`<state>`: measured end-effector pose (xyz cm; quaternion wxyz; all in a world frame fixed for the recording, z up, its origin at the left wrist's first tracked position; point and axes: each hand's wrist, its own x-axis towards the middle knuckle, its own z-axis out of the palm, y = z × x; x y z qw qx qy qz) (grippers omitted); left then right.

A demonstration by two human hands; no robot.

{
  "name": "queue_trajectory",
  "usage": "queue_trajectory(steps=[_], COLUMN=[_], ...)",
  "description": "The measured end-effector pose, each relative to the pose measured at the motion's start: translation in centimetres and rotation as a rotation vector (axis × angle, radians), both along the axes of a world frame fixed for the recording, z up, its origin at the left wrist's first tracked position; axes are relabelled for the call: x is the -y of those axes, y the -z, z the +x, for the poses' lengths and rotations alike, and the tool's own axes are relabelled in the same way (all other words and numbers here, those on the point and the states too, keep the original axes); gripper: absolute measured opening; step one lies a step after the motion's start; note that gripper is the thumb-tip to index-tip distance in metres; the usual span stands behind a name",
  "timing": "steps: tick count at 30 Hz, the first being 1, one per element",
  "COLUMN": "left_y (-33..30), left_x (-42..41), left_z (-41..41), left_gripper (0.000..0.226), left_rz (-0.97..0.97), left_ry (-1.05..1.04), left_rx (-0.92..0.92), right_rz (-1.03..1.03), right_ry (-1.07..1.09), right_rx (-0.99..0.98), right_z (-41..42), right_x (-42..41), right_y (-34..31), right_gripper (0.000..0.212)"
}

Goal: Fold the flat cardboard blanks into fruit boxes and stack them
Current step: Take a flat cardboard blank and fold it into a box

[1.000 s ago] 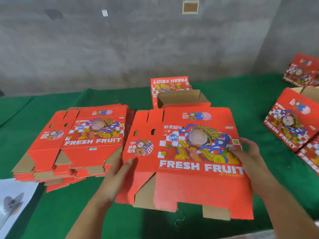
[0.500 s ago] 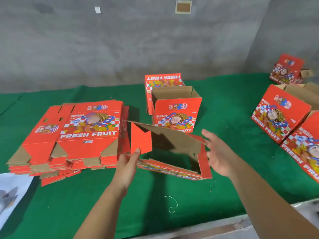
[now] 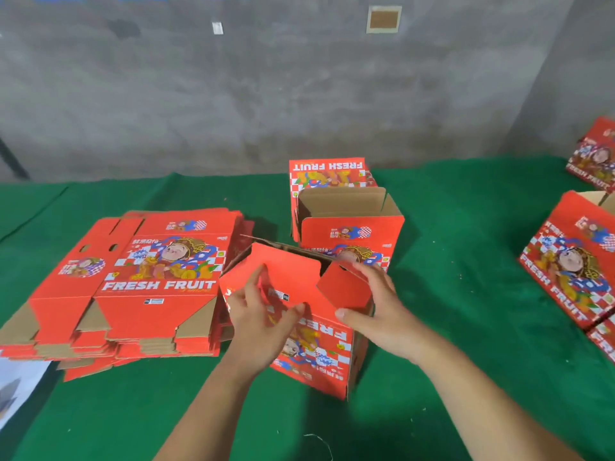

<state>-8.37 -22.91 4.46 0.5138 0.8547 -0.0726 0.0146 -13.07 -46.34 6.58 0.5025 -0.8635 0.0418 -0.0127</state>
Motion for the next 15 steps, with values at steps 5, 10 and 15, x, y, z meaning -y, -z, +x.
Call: queue_trajectory(steps=[5,10,15], left_y=[0.7,0.4,0.6], left_x=[0.6,-3.2,-4.3], left_z=[2.1,7.9,11.3], left_gripper=[0.109,0.109,0.122], left_rz=[0.230,0.102,-0.109], left_ry=[-0.048,-0.253,-0.231], left_rx=[0.184,0.069,-0.037], right_rz=[-0.077,-0.182,-0.266], right_ry=[0.110,0.140,0.247], right_rx=[0.091,0.111,0.080], right_z=[2.1,2.2,2.3], right_x=[1.1,-0.1,-2.7], right_y=[1.8,2.9,4.0], right_gripper=[0.095,0.091,0.093])
